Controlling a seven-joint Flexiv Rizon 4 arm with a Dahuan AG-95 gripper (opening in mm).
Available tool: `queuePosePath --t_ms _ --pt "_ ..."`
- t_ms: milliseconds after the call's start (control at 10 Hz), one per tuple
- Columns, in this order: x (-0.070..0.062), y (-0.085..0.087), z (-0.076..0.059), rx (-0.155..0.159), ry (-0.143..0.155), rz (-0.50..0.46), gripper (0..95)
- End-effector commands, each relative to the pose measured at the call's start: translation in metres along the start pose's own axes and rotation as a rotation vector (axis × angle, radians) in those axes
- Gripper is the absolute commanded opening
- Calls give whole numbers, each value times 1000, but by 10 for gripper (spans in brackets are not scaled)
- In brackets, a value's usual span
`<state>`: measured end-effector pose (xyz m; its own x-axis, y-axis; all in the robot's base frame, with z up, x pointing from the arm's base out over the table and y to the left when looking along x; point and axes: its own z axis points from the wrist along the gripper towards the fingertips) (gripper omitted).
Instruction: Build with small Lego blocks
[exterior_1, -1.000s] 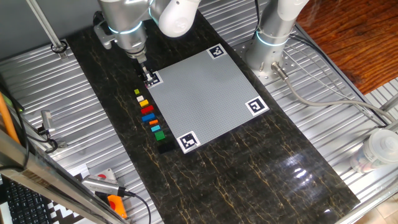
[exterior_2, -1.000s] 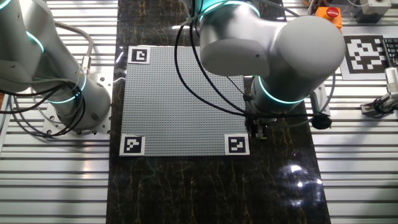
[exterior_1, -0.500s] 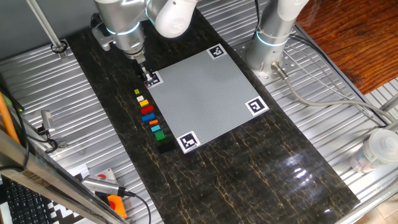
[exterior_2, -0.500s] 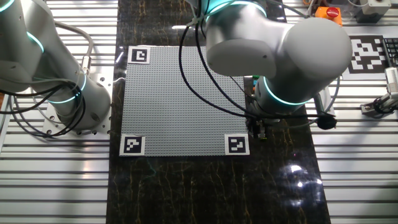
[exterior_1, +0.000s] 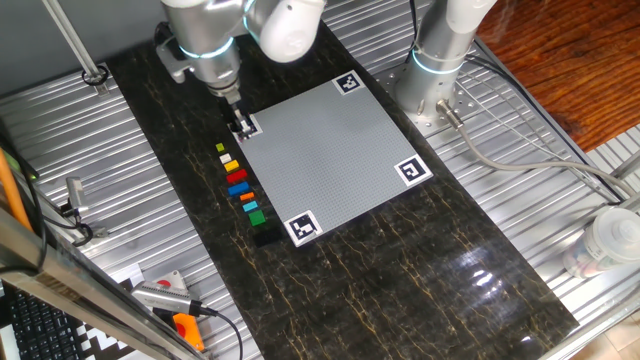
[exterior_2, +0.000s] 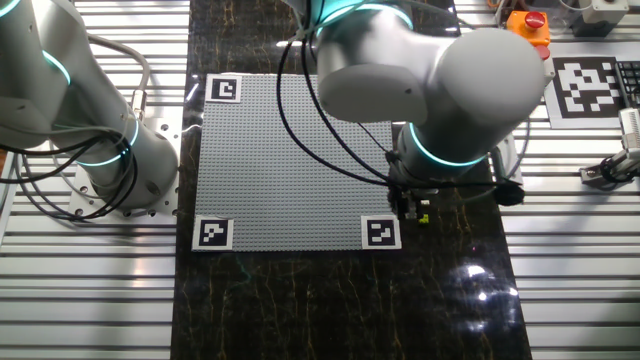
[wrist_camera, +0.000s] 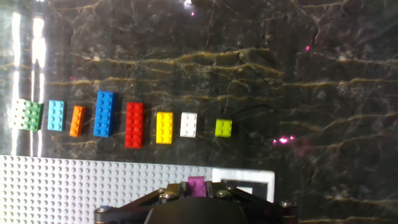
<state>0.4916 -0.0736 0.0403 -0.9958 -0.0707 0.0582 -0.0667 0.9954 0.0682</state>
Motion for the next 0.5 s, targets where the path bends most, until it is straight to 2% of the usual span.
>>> queuePosePath --t_ms 100,500 --pt "3 0 3 0 -2 9 0" --pt "11 -2 9 -8 -7 51 0"
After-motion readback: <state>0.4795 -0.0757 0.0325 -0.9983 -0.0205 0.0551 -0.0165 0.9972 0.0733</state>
